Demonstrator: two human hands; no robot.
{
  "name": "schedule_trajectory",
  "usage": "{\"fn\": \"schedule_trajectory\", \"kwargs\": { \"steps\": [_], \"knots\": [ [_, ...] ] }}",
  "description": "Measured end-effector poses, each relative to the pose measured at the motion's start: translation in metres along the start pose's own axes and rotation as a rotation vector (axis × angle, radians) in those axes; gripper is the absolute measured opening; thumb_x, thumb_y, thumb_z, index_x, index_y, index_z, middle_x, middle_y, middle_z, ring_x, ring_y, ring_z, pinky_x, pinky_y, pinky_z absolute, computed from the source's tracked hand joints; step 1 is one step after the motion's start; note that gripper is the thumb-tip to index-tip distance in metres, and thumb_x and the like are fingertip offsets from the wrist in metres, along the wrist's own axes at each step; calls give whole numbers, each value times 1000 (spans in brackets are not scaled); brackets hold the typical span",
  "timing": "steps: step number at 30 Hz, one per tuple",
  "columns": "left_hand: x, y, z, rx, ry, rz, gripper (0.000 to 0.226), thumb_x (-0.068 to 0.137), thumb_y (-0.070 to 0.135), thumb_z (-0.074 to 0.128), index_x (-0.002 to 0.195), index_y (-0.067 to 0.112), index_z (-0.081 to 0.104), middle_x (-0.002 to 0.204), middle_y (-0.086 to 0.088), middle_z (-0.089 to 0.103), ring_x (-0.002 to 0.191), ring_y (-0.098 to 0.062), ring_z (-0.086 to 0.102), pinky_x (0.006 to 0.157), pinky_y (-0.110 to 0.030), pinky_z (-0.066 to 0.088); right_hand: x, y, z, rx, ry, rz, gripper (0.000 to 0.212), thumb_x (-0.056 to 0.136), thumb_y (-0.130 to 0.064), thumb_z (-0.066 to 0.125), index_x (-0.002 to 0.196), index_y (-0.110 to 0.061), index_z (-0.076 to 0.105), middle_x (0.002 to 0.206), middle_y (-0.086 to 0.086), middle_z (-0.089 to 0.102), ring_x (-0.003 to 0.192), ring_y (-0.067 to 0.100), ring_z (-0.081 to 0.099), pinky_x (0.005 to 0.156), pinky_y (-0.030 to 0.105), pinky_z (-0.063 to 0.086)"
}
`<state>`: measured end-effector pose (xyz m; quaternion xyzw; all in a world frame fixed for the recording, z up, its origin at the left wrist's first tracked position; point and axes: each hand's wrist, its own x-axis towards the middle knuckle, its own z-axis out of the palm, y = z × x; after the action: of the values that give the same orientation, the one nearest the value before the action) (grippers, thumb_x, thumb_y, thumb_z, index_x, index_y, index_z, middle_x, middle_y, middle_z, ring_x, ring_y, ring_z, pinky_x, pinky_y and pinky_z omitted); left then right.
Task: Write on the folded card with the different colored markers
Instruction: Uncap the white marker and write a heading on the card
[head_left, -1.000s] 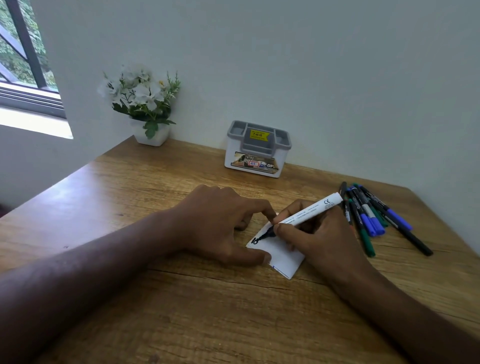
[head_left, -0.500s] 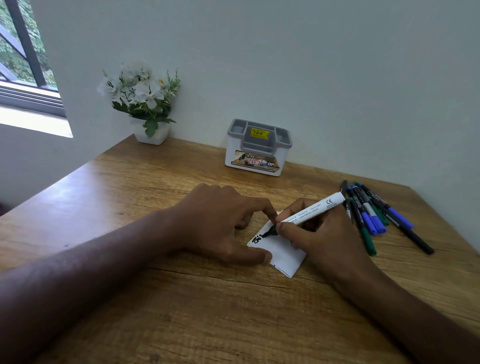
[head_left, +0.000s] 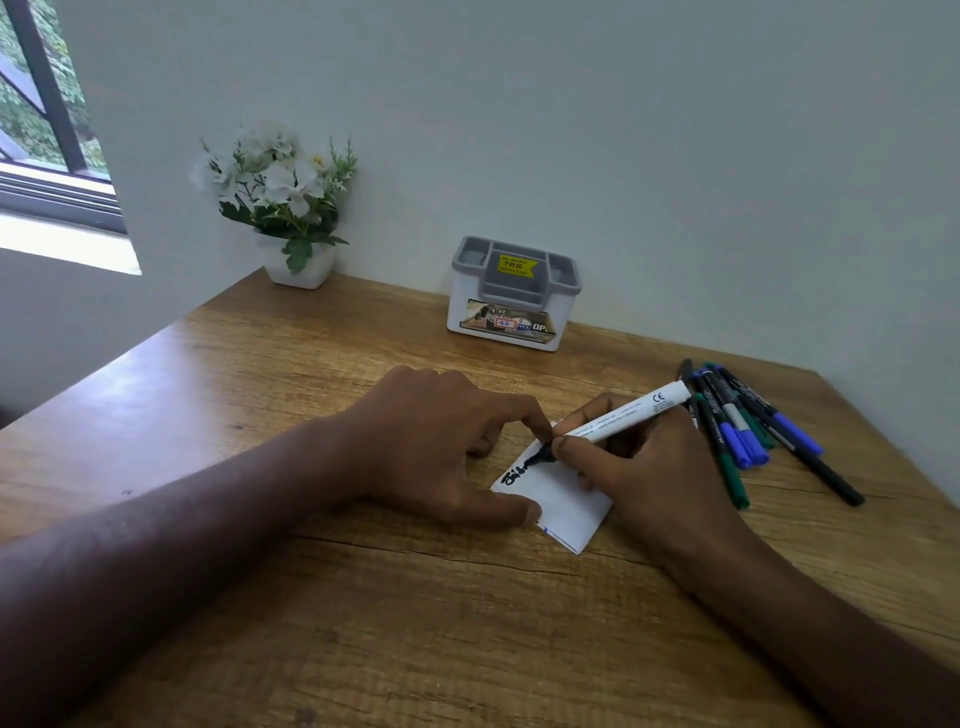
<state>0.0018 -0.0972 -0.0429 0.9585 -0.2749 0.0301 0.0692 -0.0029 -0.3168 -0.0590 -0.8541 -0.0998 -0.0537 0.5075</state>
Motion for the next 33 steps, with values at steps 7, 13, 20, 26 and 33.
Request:
{"fn": "schedule_trajectory", "kwargs": {
  "steps": [7, 13, 20, 26, 33],
  "knots": [
    [0, -1, 0, 3, -9, -5, 73, 80, 88, 57, 144, 58, 39, 78, 21, 50, 70, 1, 48, 58, -26, 28, 0, 0, 2, 14, 0, -21, 7, 78, -29, 83, 83, -25, 80, 76, -8, 78, 75, 2, 73, 59, 17, 59],
    [-1, -1, 0, -4, -17, -3, 74, 80, 89, 55, 145, 58, 38, 80, 20, 53, 71, 0, 49, 58, -26, 30, 5, 0, -2, 41, 37, -29, 9, 80, -26, 84, 83, -20, 78, 75, -7, 76, 71, -5, 72, 52, 11, 52],
    [0, 0, 1, -13, -5, -2, 73, 80, 89, 57, 143, 59, 38, 79, 19, 53, 70, 1, 49, 58, -26, 30, 6, 4, -3, -24, -19, -52, 6, 80, -25, 84, 79, -25, 78, 80, -18, 77, 77, -1, 72, 57, 16, 59],
    [0, 0, 1, -15, 2, -3, 74, 80, 89, 56, 145, 60, 37, 80, 21, 53, 71, 1, 50, 58, -26, 30, 5, 4, -3, -11, 1, -43, 9, 79, -30, 84, 76, -28, 76, 77, -22, 76, 78, -1, 73, 57, 15, 58],
    [-1, 0, 0, -19, -15, -4, 74, 80, 89, 56, 146, 59, 37, 81, 21, 53, 72, 0, 51, 58, -26, 31, 6, 3, -3, -32, 1, -20, 9, 80, -31, 83, 76, -27, 76, 76, -23, 75, 74, -3, 72, 54, 16, 58]
  ]
}}
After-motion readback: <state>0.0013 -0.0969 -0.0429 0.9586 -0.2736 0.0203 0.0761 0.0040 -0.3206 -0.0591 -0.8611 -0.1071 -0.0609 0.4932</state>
